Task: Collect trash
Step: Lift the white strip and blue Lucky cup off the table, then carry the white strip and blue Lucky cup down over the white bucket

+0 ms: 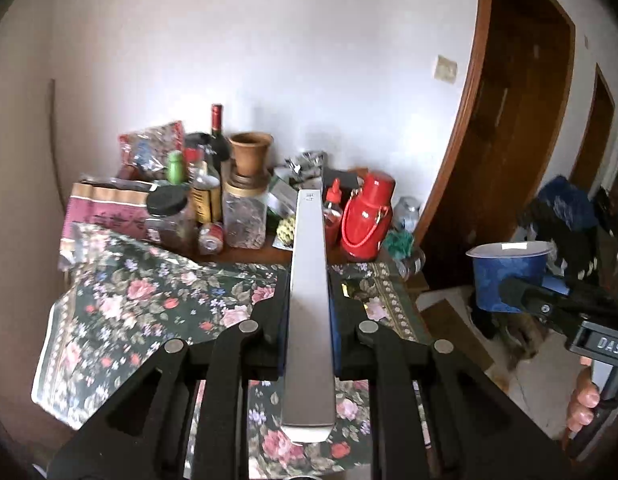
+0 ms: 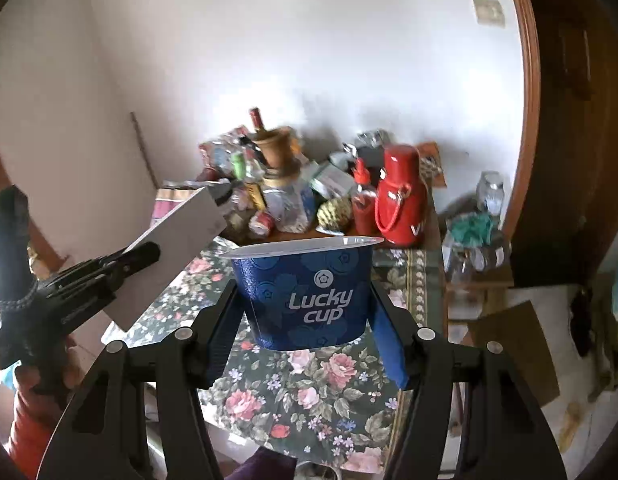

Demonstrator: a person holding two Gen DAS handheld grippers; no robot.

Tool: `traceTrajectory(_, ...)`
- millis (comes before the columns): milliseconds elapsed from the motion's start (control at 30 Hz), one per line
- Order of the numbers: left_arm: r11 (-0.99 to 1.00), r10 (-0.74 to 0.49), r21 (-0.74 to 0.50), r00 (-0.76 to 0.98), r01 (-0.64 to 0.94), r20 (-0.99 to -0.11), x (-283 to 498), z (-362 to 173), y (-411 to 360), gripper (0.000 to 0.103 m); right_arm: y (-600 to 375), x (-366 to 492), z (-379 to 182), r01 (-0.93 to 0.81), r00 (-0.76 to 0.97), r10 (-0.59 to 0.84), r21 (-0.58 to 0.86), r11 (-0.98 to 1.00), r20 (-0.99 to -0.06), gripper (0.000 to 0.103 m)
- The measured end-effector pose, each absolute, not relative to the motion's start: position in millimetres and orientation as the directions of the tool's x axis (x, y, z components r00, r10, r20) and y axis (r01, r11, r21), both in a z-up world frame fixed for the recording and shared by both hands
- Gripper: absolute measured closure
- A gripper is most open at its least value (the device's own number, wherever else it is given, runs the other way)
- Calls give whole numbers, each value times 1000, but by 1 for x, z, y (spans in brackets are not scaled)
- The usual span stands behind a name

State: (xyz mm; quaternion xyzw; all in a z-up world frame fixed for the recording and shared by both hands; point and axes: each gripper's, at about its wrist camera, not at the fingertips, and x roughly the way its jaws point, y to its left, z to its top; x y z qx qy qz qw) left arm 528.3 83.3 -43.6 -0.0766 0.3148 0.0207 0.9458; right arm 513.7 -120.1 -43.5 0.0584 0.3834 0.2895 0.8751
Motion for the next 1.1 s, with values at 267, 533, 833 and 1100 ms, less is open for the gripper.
traceTrajectory(267,989,23,-113,844,-99,-536,469,-11,77,87,-115,469,-13,-520,557,609,334,786,-565,45)
traceTrajectory(533,991,-43,-129,877,-22,-479,414,5,91,87,-100,414,5,-498,610,580,308,811,-539,45)
traceTrajectory(833,994,-83,-102,871,38,-485,320,13,119,87,-78,330,14,-439,636,556,342,831,-535,45)
traceTrajectory(1100,990,-126,-114,850,79,-512,256,-1,130,87,-70,257,1,-371,641,509,350,860,-574,45)
